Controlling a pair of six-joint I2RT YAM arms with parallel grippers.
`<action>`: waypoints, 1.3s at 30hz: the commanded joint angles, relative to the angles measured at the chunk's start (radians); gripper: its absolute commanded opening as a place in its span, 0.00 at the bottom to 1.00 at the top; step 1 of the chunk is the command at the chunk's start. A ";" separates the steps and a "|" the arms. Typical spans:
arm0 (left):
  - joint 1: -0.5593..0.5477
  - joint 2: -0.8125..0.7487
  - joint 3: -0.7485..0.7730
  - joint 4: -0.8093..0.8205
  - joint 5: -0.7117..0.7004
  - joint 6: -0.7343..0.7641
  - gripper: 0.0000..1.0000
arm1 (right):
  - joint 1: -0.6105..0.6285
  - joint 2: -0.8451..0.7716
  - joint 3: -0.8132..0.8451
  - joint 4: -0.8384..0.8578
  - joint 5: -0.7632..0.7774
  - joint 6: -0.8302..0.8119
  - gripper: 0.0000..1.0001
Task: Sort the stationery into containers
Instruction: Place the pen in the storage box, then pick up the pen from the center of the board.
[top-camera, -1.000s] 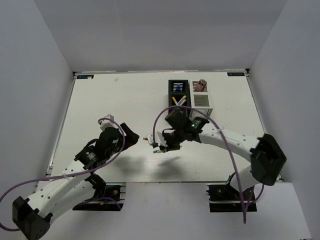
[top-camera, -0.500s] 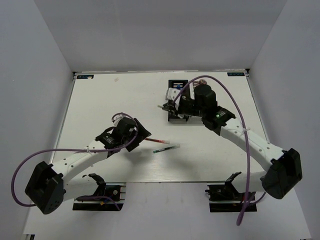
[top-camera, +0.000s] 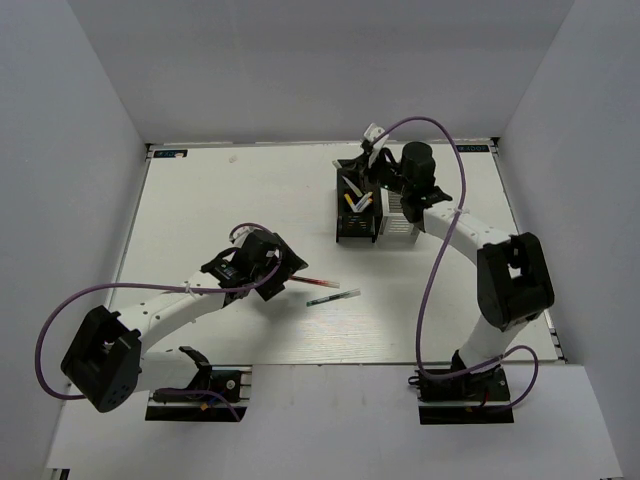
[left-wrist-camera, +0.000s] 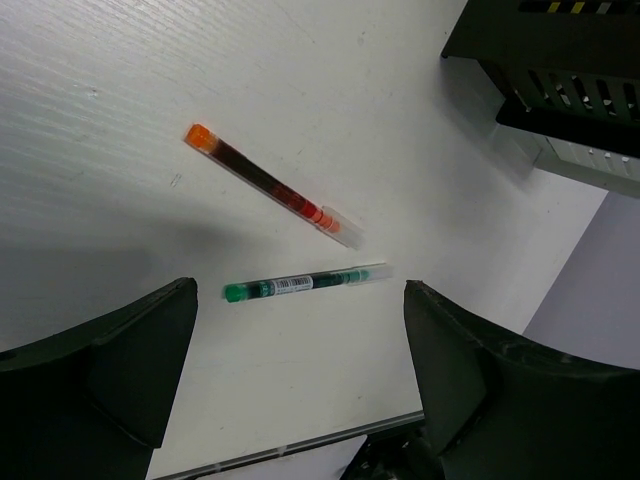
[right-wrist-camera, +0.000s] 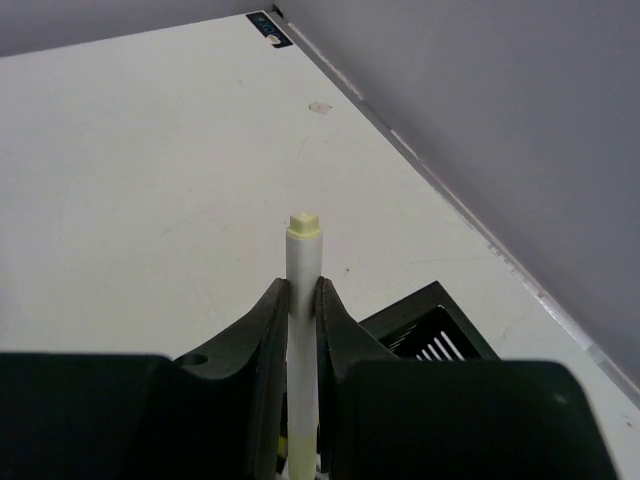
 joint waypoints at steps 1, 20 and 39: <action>-0.003 -0.009 0.033 -0.003 0.002 -0.025 0.94 | -0.030 0.073 0.102 0.154 -0.082 0.107 0.00; -0.003 0.157 0.150 -0.078 0.033 -0.058 0.94 | -0.097 0.138 -0.010 0.177 -0.196 0.159 0.45; -0.013 0.526 0.515 -0.436 -0.013 -0.251 0.73 | -0.175 -0.471 -0.226 -0.443 -0.355 -0.049 0.16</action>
